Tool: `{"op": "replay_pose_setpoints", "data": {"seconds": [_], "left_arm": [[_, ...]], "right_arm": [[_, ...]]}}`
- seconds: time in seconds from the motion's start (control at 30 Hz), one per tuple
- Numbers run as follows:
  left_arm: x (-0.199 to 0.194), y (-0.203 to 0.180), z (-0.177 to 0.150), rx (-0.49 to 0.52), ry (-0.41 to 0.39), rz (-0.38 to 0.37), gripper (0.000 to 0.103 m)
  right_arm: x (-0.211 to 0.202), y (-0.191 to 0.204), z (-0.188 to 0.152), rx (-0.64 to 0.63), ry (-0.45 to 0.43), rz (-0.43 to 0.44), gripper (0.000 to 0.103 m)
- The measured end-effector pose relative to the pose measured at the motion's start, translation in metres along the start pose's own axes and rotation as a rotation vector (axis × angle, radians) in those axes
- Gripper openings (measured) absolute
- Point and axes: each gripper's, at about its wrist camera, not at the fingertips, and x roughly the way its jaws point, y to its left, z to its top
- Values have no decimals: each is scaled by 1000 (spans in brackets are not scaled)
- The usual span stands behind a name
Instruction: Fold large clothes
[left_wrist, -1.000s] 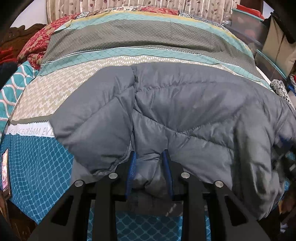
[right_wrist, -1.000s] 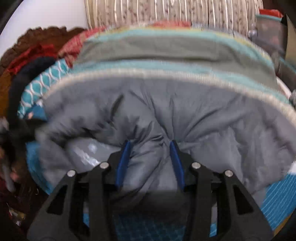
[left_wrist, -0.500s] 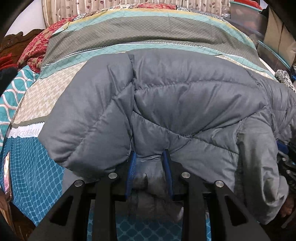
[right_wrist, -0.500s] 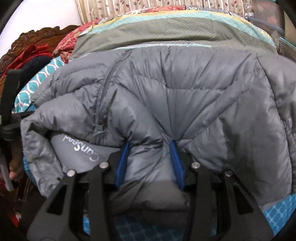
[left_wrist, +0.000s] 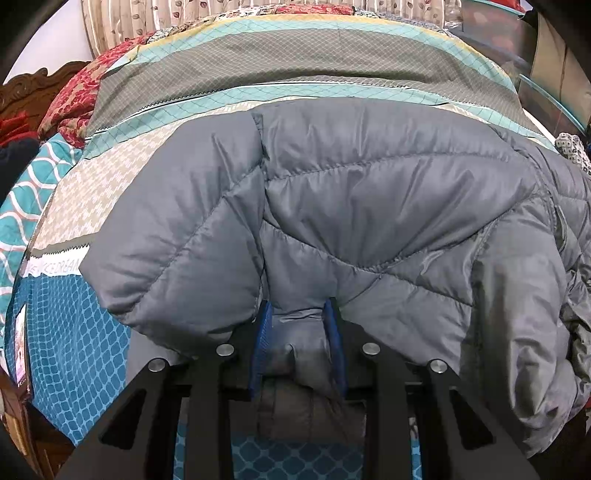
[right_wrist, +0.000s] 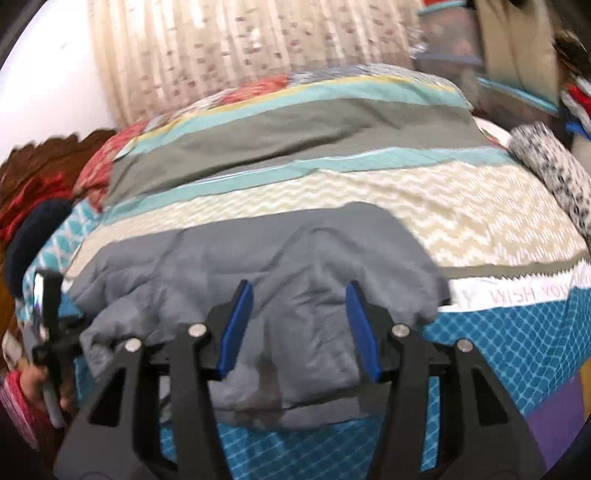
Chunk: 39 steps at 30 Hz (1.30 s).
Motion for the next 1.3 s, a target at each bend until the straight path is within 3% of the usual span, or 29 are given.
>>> {"op": "replay_pose_setpoints", "data": {"seconds": [0.27, 0.6, 0.83, 1.0, 1.03, 1.1, 1.2, 1.3], "left_arm": [[0, -3, 0, 7, 2, 6, 52], [5, -3, -3, 13, -13, -11, 52], [-7, 18, 1, -47, 8, -102, 52], [-63, 66, 6, -137, -116, -206, 53], [-73, 79, 8, -155, -145, -207, 55], [-85, 101, 12, -192, -176, -182, 72], [-85, 127, 17, -240, -175, -161, 80], [-73, 142, 17, -288, -125, -150, 82]], "right_arm": [[35, -24, -33, 28, 116, -43, 50], [62, -49, -70, 131, 154, 46, 51], [58, -42, -59, 111, 181, 29, 52], [25, -41, -44, 125, 136, 71, 61], [15, -42, -39, 125, 115, 76, 62], [1, -45, -32, 129, 78, 78, 64], [-16, -57, -22, 169, 29, 63, 69], [-17, -70, -17, 242, 33, 68, 69]]}}
